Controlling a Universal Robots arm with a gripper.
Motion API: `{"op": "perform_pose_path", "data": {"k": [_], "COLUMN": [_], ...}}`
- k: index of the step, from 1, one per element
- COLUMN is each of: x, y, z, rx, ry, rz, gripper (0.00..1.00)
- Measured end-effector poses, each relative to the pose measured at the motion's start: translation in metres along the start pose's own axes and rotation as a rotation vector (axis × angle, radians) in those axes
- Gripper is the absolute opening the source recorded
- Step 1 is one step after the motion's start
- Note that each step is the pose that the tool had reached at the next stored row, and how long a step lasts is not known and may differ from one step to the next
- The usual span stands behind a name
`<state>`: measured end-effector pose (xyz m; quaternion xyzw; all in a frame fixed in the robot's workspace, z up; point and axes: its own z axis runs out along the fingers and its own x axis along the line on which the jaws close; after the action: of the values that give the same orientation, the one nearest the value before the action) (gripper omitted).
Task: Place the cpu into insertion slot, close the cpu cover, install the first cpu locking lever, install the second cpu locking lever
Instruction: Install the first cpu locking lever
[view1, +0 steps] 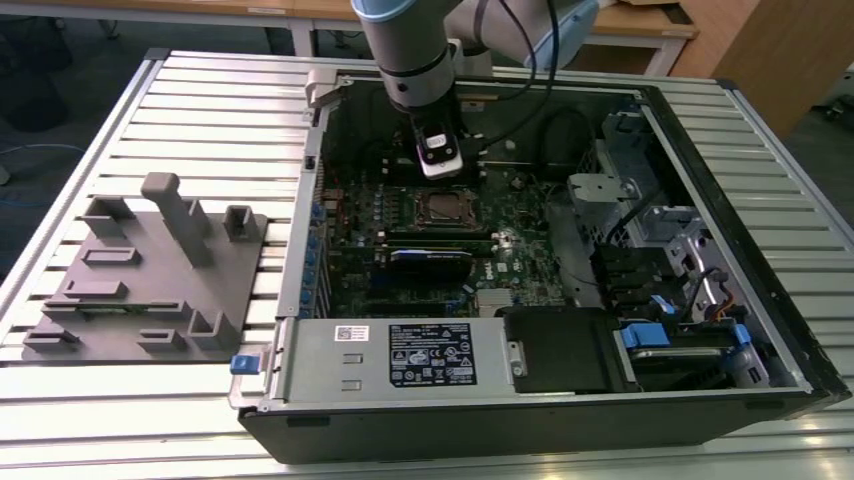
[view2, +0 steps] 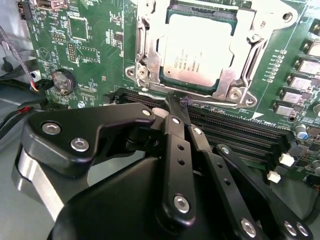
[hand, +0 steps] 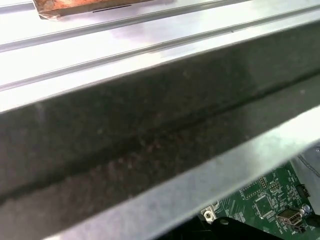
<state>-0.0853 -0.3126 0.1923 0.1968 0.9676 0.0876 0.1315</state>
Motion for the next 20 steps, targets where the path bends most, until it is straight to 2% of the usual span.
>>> {"op": "perform_pose_path", "data": {"k": [3, 7, 15, 20], "x": [0.0002, 0.0010, 0.0011, -0.0014], "y": [-0.0001, -0.0010, -0.0010, 0.0007], "z": [0.0008, 0.0039, 0.0048, 0.0060], "rx": [0.0000, 0.0027, 0.0020, 0.0014], "ry": [-0.0002, -0.0045, -0.0046, -0.0048], "rz": [0.000, -0.002, -0.001, -0.001], "gripper": [0.10, 0.10, 0.10, 0.10]}}
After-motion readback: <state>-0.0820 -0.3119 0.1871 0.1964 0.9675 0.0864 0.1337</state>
